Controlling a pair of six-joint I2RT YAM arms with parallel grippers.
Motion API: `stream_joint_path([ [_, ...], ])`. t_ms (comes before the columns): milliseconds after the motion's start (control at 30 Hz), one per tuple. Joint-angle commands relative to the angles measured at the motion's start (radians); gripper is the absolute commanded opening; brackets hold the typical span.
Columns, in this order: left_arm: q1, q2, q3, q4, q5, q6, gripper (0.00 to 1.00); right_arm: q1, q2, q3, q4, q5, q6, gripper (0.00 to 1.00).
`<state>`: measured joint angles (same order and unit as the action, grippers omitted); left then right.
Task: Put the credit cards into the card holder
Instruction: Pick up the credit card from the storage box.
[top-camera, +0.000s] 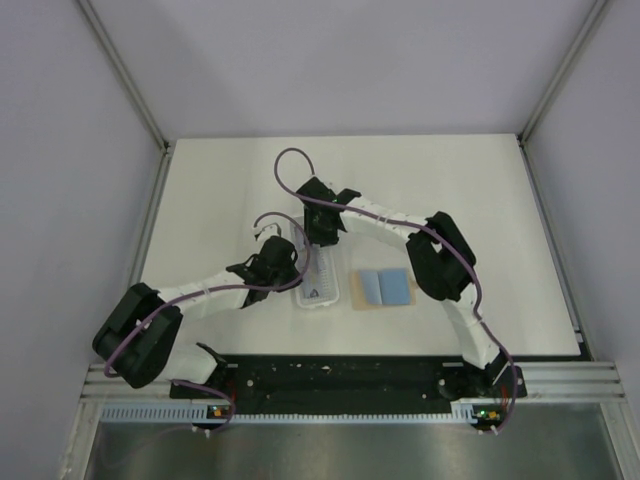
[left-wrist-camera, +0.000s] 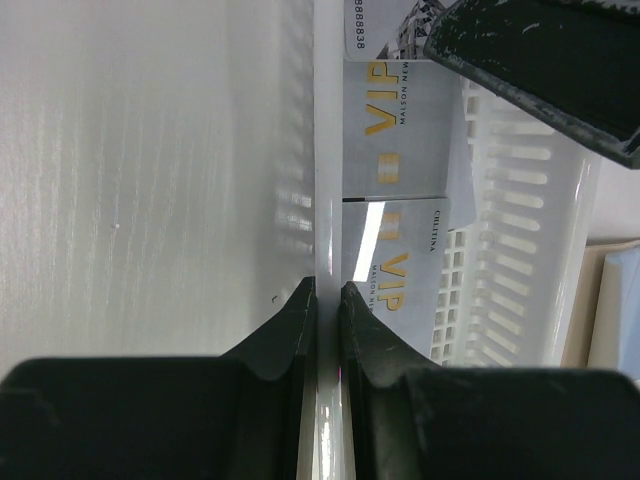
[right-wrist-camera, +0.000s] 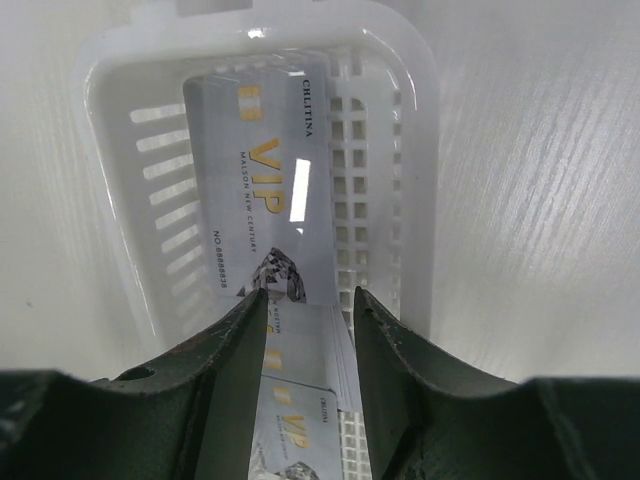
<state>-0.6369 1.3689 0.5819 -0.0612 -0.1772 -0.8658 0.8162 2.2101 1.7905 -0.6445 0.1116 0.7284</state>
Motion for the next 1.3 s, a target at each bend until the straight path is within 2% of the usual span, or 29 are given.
stream_joint_path([
  [0,-0.004,0.006,0.030,0.006,-0.015,0.004,0.00,0.017,0.020,0.061,-0.003,0.000,0.017,0.40],
  [867,-0.006,0.016,0.019,0.021,0.004,0.002,0.00,0.012,0.036,0.055,0.034,-0.050,0.046,0.39],
  [1267,-0.007,0.025,0.021,0.023,0.008,0.004,0.00,0.012,-0.035,-0.049,0.169,-0.059,0.052,0.39],
])
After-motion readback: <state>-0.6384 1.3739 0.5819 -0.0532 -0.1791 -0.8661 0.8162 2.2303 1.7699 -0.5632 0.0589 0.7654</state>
